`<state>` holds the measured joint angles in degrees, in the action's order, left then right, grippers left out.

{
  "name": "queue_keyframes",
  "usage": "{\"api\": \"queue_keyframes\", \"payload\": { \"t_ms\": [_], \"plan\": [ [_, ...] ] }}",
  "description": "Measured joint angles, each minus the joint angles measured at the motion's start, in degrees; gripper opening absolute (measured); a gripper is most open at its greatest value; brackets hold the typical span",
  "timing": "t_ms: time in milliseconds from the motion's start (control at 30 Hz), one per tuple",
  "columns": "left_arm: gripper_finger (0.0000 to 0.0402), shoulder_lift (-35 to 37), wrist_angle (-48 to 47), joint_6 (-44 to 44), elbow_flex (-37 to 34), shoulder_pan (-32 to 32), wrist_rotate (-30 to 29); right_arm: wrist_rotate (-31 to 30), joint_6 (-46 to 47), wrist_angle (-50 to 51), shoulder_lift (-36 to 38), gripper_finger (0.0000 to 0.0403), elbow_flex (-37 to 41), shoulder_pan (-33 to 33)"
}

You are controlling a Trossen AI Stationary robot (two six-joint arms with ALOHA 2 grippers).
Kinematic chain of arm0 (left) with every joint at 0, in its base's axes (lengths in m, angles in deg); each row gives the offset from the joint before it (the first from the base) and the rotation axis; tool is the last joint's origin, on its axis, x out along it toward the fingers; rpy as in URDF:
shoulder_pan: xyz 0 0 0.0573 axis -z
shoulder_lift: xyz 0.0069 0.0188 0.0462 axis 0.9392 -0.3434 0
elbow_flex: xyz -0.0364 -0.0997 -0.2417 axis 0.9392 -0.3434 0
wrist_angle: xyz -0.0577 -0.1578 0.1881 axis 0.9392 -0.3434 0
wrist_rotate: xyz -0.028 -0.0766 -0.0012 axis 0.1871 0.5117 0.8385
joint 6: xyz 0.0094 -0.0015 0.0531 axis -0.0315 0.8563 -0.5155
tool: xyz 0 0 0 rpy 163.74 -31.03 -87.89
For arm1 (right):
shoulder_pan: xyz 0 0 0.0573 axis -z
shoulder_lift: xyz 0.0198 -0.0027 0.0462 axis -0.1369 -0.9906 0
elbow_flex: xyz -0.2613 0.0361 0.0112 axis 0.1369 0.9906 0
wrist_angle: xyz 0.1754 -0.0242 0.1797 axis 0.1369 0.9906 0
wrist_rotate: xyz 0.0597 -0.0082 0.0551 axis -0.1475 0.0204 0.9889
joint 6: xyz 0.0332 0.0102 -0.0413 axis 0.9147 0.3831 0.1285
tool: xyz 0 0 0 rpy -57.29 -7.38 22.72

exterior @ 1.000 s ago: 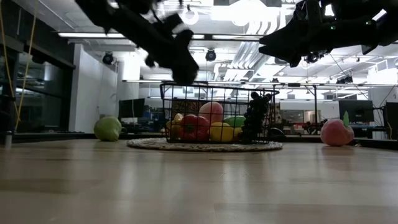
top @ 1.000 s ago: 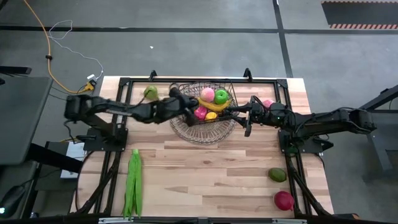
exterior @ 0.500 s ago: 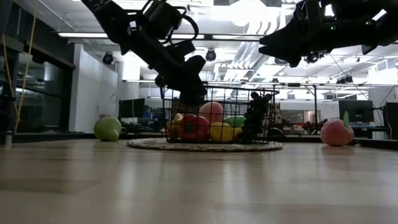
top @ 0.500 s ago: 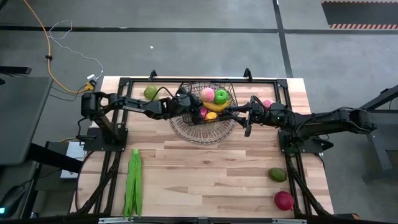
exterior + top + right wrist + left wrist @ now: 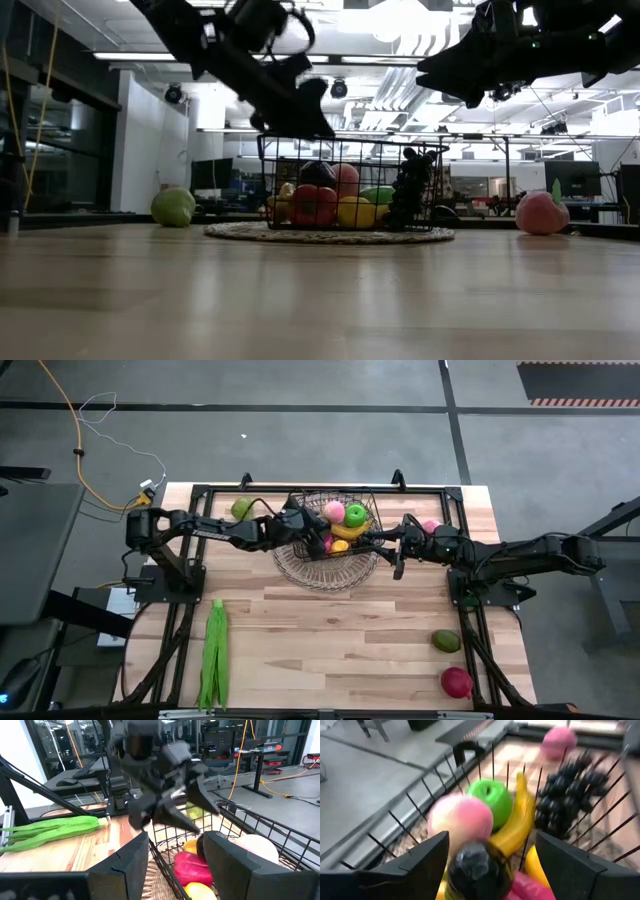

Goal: Build produce basket
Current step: Put the green lime into the wire basket

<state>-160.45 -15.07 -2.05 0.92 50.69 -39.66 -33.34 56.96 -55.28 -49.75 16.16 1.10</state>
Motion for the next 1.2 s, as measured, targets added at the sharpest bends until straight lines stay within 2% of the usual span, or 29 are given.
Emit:
{"api": "queue_keyframes", "payload": {
  "t_ms": [167,333,433,600,767,867,1033,1200],
  "plan": [
    [0.0286,8.2,-3.0,1.0,0.0,0.7,1.5,0.0,0.0,0.3,0.0,0.0181,0.0,0.0],
    [0.0286,19.1,-3.3,3.0,-3.1,3.9,7.0,0.0,0.0,0.4,0.0,0.0181,0.0,0.0],
    [0.0287,26.0,3.0,2.3,-9.5,7.6,7.3,0.0,0.0,0.4,0.0,0.0181,0.0,0.0],
    [0.0287,37.3,17.4,-0.2,-24.2,13.9,7.2,0.0,0.0,0.5,0.0,0.0181,0.0,0.0],
    [0.0287,46.2,27.3,-0.7,-36.3,17.2,5.1,0.0,0.0,0.5,0.0,0.0181,0.0,0.0],
    [0.0287,49.4,30.1,-2.0,-40.3,17.4,4.5,0.0,0.0,0.5,0.0,0.0181,0.0,0.0],
    [0.0287,52.0,30.3,-4.5,-42.3,17.4,-1.9,0.0,0.0,0.5,0.0,0.0181,0.0,0.0],
    [0.0287,52.0,30.1,-4.5,-42.4,17.4,-2.3,0.0,0.0,0.5,0.0,0.0181,0.0,0.0]
  ]
}}
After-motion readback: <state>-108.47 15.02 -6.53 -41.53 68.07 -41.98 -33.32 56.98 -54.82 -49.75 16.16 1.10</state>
